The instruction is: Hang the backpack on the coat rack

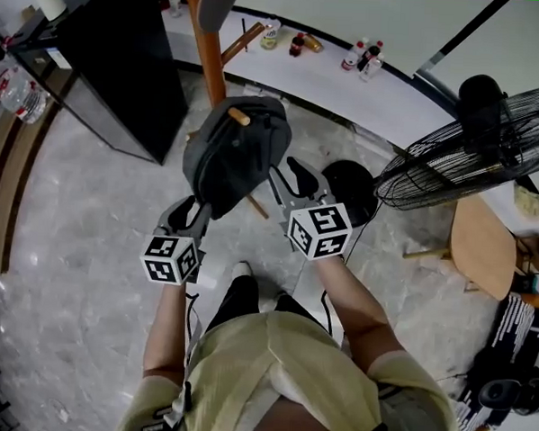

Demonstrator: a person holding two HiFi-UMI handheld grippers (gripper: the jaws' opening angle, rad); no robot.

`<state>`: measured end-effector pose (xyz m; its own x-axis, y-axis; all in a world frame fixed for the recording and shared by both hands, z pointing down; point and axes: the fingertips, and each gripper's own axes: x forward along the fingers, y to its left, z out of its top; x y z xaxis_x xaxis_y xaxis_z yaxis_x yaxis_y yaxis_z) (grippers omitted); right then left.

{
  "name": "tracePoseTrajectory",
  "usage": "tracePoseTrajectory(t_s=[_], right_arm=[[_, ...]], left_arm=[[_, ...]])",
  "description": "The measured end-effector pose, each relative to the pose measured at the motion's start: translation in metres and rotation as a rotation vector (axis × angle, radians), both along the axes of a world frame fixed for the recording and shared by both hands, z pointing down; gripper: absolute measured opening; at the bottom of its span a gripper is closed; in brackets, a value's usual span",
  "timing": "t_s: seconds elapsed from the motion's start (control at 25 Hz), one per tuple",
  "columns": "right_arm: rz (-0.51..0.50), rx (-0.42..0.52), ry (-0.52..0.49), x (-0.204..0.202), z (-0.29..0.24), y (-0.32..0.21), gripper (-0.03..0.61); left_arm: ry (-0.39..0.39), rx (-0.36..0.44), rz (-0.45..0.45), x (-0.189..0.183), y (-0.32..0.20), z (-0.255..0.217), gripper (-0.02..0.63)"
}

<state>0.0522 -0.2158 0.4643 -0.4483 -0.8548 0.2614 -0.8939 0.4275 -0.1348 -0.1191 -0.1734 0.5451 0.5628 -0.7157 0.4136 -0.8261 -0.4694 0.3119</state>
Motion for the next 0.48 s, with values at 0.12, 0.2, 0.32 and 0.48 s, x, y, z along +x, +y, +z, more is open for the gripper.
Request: tracePoseTrajectory(t_s=[0.12,0.2,0.32,0.48], right_arm=[[-0.005,0.003,-0.019,-0.003,-0.007,0.006,0.146],[-0.006,0.007,-0.029,-0.005,-0.013,0.009,0.129],[-0.008,0.013,-0.050,-0.007,-0.022,0.014,0.094],[-0.014,0.026,-0.057,-0.010,-0.027,0.021,0.061]], left_arm=[[0.037,0.034,-0.008,-0.003,0.001,-0.019,0.136],[0.073,0.056,-0.018,-0.006,-0.002,-0.033,0.116],[0.151,0.074,-0.059,-0.017,-0.006,-0.050,0.087],[0.251,0.086,-0.094,-0.028,-0.006,-0.062,0.043]])
